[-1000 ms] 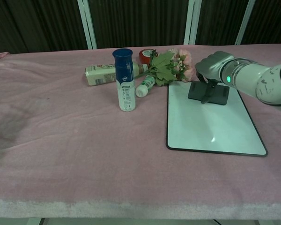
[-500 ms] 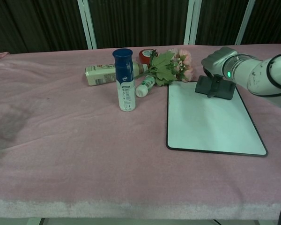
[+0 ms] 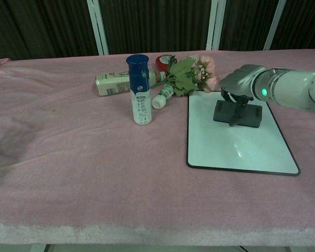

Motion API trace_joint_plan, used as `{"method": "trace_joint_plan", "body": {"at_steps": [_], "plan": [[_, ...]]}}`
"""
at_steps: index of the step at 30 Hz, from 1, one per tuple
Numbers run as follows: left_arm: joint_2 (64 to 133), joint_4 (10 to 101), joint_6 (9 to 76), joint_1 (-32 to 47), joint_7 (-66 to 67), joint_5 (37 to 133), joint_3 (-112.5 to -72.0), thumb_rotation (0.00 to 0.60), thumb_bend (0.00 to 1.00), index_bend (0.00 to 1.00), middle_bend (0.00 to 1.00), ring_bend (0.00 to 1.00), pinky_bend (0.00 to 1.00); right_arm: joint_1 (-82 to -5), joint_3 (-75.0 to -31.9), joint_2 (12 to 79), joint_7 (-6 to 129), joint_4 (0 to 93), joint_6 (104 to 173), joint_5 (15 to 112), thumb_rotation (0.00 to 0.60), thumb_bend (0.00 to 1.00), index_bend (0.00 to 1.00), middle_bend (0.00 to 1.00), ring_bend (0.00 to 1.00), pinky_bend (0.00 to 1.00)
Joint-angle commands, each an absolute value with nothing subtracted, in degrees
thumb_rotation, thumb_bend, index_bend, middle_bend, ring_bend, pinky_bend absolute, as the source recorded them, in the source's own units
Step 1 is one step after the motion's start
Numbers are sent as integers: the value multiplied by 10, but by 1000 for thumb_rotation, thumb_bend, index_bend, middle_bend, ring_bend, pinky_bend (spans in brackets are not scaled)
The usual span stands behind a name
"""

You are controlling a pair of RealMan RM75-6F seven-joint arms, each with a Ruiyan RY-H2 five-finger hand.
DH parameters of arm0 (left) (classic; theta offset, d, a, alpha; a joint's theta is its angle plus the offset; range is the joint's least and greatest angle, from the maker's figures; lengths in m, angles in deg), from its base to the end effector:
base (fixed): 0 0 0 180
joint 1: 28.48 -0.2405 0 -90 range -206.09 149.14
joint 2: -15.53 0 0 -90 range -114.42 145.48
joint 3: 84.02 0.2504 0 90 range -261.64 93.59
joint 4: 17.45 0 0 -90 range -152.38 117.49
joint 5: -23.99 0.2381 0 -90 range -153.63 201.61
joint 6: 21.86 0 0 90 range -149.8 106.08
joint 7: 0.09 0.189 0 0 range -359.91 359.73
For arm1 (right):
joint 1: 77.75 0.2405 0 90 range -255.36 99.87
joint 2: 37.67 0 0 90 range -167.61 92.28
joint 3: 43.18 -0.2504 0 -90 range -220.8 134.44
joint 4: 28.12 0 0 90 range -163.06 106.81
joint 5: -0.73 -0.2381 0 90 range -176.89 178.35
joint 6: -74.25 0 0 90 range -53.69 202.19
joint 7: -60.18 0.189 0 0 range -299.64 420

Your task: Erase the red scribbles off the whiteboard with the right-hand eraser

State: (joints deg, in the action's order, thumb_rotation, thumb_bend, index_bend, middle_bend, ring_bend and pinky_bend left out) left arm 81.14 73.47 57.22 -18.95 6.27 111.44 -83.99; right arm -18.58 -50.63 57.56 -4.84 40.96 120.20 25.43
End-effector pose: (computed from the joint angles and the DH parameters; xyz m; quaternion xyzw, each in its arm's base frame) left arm -0.3093 0.2398 0.0959 -0.6681 -0.3634 -0.3377 0.5546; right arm -0.1585 -0.4516 -0.0948 0.8166 -0.2416 0.0807 0.5179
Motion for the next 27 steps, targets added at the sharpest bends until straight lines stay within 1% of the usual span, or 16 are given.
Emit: {"method": "trace_joint_plan", "body": {"at_steps": [1,4,7,10,14,17,20,25,27], "plan": [[810,736,580,-192,59,1123,-837,600,394,0,6,0,96,-179,-485,551,-60,482,1216,240,600,434,875,709,703,770],[809,734,583,-194,56,1125,-836,600,394,0,6,0,96,-175,-472,535,-56,532,1225,249,600,434,875,709,703,770],[808,735,585,-195,53,1128,-835,600,394,0,6,0,96,-182,-462,507,-38,584,1248,281,600,435,875,709,703,770],[806,735,591,-197,47,1134,-833,600,394,0,6,0,96,-205,-454,460,-2,644,1280,324,600,435,874,709,703,770],[804,735,596,-199,40,1138,-831,600,394,0,6,0,96,-244,-427,403,35,674,1324,377,600,435,874,709,703,769],[802,735,597,-200,36,1141,-830,600,394,0,6,0,96,-274,-406,370,67,666,1335,392,600,435,874,709,703,768],[802,735,599,-201,37,1145,-828,600,394,0,6,0,96,-300,-389,353,101,632,1324,395,600,435,871,709,703,767],[804,736,596,-200,43,1148,-825,600,395,0,6,0,96,-334,-369,368,149,535,1284,406,600,434,837,709,687,763],[805,736,594,-199,45,1147,-826,600,395,0,6,0,97,-341,-367,379,164,505,1268,415,600,434,790,709,655,757]]}}
